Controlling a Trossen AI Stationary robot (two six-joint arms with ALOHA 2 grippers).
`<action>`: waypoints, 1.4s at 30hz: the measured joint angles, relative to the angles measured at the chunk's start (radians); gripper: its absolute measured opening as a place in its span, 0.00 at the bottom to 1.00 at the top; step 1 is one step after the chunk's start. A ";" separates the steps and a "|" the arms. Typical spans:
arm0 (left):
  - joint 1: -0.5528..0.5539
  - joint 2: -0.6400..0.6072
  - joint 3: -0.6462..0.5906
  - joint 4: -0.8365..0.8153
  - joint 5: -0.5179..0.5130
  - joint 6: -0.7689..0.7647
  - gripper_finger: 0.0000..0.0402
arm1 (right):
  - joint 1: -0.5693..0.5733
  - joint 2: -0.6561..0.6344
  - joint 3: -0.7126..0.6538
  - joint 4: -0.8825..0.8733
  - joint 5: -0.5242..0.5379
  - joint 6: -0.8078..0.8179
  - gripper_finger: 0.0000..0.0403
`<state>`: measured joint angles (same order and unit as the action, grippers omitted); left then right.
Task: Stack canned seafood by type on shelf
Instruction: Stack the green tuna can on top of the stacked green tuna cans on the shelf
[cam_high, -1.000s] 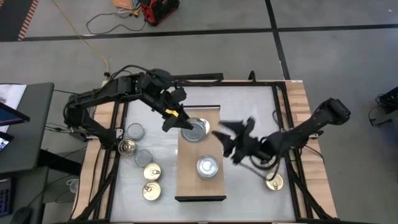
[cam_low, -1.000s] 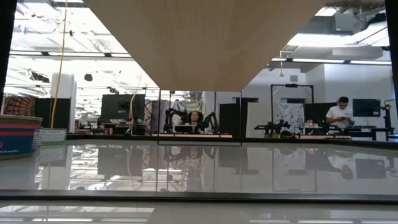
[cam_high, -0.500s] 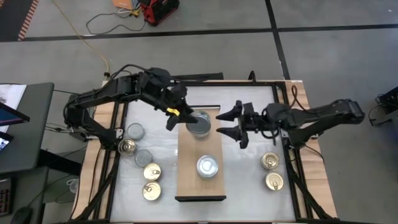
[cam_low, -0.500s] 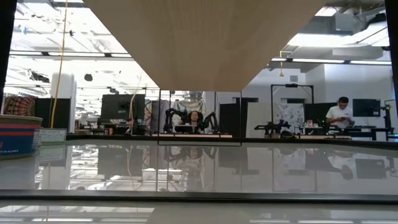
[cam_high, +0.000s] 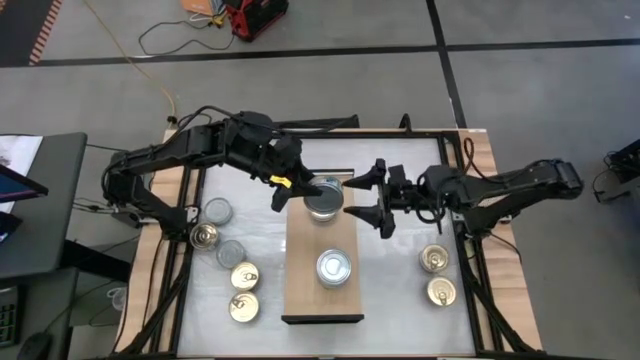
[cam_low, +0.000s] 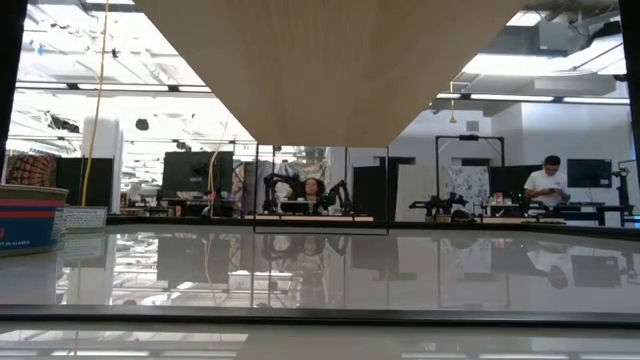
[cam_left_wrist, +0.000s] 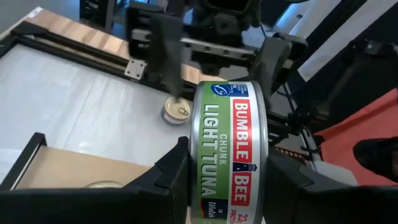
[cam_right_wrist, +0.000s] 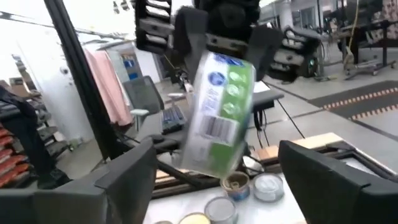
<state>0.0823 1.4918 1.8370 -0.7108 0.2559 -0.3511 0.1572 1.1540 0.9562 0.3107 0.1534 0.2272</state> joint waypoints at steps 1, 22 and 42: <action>-0.002 0.000 0.000 0.002 0.000 0.002 0.34 | -0.004 0.007 -0.001 0.007 0.000 0.000 0.90; -0.044 0.001 -0.043 0.064 -0.108 -0.017 0.34 | -0.035 0.065 0.000 0.175 0.001 -0.018 0.56; -0.075 0.000 -0.058 0.101 -0.202 0.100 0.51 | -0.033 0.067 -0.001 0.084 -0.004 -0.026 0.41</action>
<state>0.0070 1.4921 1.7794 -0.6098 0.0535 -0.2511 0.1244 1.2205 0.9548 0.3951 0.1497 0.2014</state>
